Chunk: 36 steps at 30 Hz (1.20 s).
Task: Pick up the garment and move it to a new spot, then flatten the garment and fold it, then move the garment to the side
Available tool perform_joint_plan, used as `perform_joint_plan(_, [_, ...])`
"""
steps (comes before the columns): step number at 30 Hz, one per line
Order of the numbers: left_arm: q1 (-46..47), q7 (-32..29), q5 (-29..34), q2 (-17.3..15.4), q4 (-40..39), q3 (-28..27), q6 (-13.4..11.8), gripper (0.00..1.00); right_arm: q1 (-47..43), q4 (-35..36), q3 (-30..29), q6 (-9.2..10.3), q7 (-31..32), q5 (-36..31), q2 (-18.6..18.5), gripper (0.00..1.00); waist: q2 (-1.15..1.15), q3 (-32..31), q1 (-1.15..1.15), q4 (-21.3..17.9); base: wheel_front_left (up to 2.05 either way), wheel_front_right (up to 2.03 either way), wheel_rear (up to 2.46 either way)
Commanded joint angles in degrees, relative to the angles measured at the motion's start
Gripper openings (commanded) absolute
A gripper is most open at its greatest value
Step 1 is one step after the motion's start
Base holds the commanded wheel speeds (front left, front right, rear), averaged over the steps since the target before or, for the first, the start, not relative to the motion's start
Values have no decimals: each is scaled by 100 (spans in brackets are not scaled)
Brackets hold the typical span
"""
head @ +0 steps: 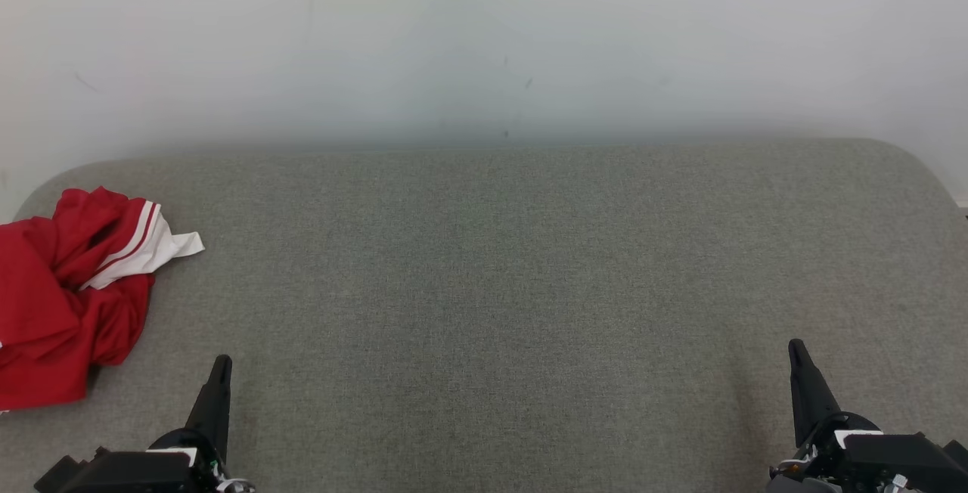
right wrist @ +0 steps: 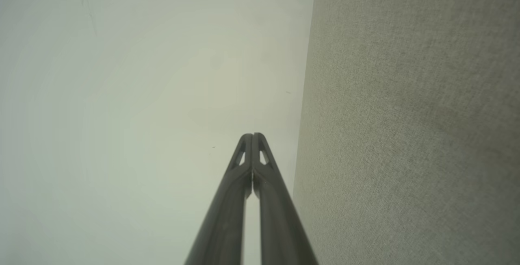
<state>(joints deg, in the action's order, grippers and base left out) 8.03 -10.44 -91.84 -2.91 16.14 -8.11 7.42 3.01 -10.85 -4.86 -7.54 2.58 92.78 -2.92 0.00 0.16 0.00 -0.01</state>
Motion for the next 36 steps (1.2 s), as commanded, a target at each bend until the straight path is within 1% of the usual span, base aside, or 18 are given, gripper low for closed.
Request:
perform_joint_plan(1, [37, -8, -27, 8, -22, -10, 18, 0, 29, 17, -1, 10, 10, 15, 10, 0, 0, 0, 0, 0, 0, 0, 0])
perform_joint_plan(15, [37, -8, -27, 8, -22, -10, 18, 0, 29, 17, -1, 10, 10, 15, 10, 0, 0, 0, 0, 0, 0, 0, 0])
perform_joint_plan(16, [-8, 6, 4, 1, 23, 3, -1, 100, -11, -24, 5, -1, -5, -2, 2, 100, 0, 0, 0, 0, 0, 0, 0])
perform_joint_plan(19, [-113, 27, 10, 26, 141, 20, -4, 100, -92, -146, 24, -1, -21, -6, 12, 100, 0, -1, 0, -1, 0, 0, 0])
perform_joint_plan(27, [-221, 274, 143, 16, 159, 126, -3, 100, -167, -111, 190, 0, -185, -137, 6, 100, 0, -69, 0, -5, 0, 0, 0])
perform_joint_plan(31, [-257, 411, 374, -6, 178, 159, -2, 100, -192, -117, 283, 0, -281, -312, -9, 100, 0, -102, 0, -1, 0, 0, 0])
perform_joint_plan(36, [-284, 565, 837, -8, 183, 185, -1, 100, -194, -179, 390, 0, -392, -686, -48, 100, 0, -141, 0, 8, 0, 0, 0])
